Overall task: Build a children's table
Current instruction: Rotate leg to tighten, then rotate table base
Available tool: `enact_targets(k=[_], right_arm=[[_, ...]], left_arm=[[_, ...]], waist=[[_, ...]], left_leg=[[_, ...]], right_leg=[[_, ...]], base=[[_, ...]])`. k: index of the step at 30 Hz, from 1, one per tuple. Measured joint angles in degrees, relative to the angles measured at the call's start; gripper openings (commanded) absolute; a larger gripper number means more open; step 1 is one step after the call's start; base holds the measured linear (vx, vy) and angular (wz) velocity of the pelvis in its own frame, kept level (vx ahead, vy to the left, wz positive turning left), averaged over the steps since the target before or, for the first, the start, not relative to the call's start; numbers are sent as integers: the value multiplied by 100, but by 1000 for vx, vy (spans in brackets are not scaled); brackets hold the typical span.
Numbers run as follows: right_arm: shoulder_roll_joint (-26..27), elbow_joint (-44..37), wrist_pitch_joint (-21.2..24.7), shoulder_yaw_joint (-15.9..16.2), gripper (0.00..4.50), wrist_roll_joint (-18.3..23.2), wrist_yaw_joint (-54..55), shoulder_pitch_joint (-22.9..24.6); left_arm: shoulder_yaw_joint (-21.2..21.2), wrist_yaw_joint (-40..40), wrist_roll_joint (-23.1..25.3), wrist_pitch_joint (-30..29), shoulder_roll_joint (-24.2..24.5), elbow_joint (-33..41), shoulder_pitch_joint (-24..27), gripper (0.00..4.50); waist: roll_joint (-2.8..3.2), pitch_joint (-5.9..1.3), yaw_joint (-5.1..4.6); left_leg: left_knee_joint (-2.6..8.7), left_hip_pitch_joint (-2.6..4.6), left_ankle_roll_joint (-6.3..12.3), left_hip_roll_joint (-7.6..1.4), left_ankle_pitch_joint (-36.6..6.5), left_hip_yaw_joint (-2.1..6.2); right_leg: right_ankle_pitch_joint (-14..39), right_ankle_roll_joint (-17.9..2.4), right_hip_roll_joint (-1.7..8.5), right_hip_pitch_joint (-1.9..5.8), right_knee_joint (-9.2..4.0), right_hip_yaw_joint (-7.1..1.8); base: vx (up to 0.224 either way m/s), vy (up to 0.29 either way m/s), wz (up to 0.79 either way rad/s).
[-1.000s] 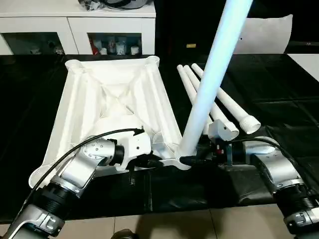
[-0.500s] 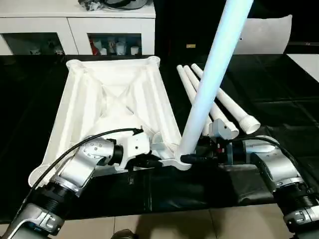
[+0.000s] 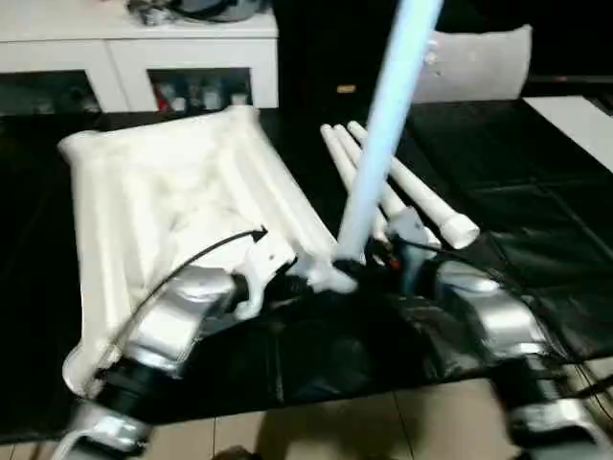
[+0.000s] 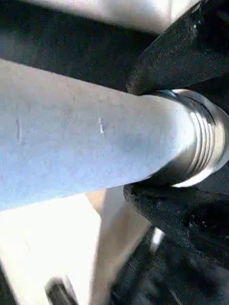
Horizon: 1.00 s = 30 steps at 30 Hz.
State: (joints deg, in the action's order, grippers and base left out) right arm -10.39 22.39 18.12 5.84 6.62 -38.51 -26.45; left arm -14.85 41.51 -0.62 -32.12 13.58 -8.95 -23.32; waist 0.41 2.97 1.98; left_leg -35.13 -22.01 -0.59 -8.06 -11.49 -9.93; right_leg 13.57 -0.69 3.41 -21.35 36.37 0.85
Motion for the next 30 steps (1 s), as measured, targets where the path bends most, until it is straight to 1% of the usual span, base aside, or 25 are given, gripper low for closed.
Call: enact_targets(k=[1,2,3,5,7,11,13,15,17,18,19,20,21,22,23,25,26,28,30], right_arm=[[42,13,4,0,252,-45,116,-24],[79,13,-24,0,287,-72,221,-23],[108,15,-54,-1,308,-71,296,-17],[151,11,-83,-40,328,-32,324,6],[151,-32,-82,-55,358,-20,324,41],[120,-263,-222,-57,390,-44,323,279],[85,-418,-185,-84,412,-26,322,391],[44,-577,-131,-85,424,-13,320,485],[-3,-848,-78,-84,445,58,242,681],[-15,-901,-63,-67,445,80,180,736],[-2,-1024,-47,-54,450,133,155,847],[2,-1152,-24,-27,450,199,109,961],[-10,-1259,-15,-35,450,235,102,1034],[-41,-1395,-4,-71,450,287,96,1114],[-96,-1539,7,-107,450,341,78,1151],[-199,-1817,2,-125,450,427,35,1232],[-225,-1939,3,-134,450,438,21,1265],[-225,-2022,31,-130,450,486,-57,1290],[-311,-2060,209,-71,450,490,-155,1290]], left_arm=[[6,-110,39,-47,-68,16,0,0],[6,-195,49,-74,-106,29,0,0],[6,-240,55,-77,-121,32,-2,0],[-2,-293,87,-77,-152,32,-18,0],[-8,-303,94,-77,-162,32,-21,0],[-58,-312,144,-52,-174,12,-59,0],[-99,-330,160,-19,-188,-26,-88,0],[-114,-422,179,22,-212,-108,-140,0],[-105,-659,277,129,-268,-337,-278,0],[-78,-774,311,143,-286,-415,-335,0],[-41,-875,318,143,-343,-516,-405,43],[28,-940,316,142,-392,-579,-451,43],[98,-971,287,153,-412,-588,-454,54],[207,-991,216,215,-456,-580,-461,54],[324,-1007,129,280,-480,-551,-475,72],[445,-1075,63,373,-476,-403,-491,72],[524,-1101,32,388,-464,-308,-518,85],[612,-1107,10,386,-422,-182,-523,85],[714,-1108,-87,368,-313,-99,-524,85]], waist=[[0,0,5],[1,-1,15],[2,-2,16],[2,-2,21],[2,-2,30],[6,2,56],[4,3,66],[2,4,76],[-1,6,76],[-5,9,56],[-14,14,46],[-14,14,37],[-13,14,33],[-18,16,46],[-19,17,59],[-21,16,89],[-21,16,110],[-20,16,130],[-17,17,144]], left_leg=[[6,0,0,0,0,0],[15,0,0,0,0,0],[17,-2,0,0,0,0],[19,-8,2,0,0,-1],[20,-9,2,0,0,-1],[22,-12,2,0,0,-1],[22,-14,3,0,1,-1],[22,-14,3,0,1,-1],[23,-15,3,0,1,-1],[23,-16,2,0,1,-1],[25,-20,2,-1,1,-1],[26,-31,3,-1,2,-1],[27,-40,9,-1,5,-2],[26,-56,30,-2,18,-1],[25,-66,38,-3,23,-2],[25,-68,45,-4,27,-1],[25,-68,47,-4,28,-1],[24,-65,47,-4,28,-1],[22,-63,47,-4,30,-1]], right_leg=[[0,0,0,2,-7,2],[0,0,0,2,-16,3],[0,0,0,2,-21,3],[0,0,0,0,-27,3],[0,0,0,1,-31,4],[-1,2,0,-3,-31,4],[-1,2,-1,-3,-31,4],[-2,3,0,-3,-31,4],[-3,5,-1,-5,-31,4],[-4,7,-2,-8,-31,2],[-4,8,-3,-12,-31,3],[-5,8,-3,-25,-31,1],[-5,8,-3,-34,-32,2],[-5,9,-3,-47,-32,6],[-5,10,-3,-56,-32,8],[-5,10,-3,-57,-32,10],[-5,10,-3,-57,-32,10],[-7,11,-3,-54,-32,10],[-10,12,-3,-51,-31,10]], base=[[0,0,0],[0,0,0],[0,0,0],[0,0,0],[0,0,0],[0,0,0],[0,0,0],[0,0,0],[0,0,0],[0,0,0],[0,0,0],[0,0,0],[0,0,0],[0,0,0],[0,0,0],[0,0,0],[0,0,0],[0,0,0],[0,0,0]])
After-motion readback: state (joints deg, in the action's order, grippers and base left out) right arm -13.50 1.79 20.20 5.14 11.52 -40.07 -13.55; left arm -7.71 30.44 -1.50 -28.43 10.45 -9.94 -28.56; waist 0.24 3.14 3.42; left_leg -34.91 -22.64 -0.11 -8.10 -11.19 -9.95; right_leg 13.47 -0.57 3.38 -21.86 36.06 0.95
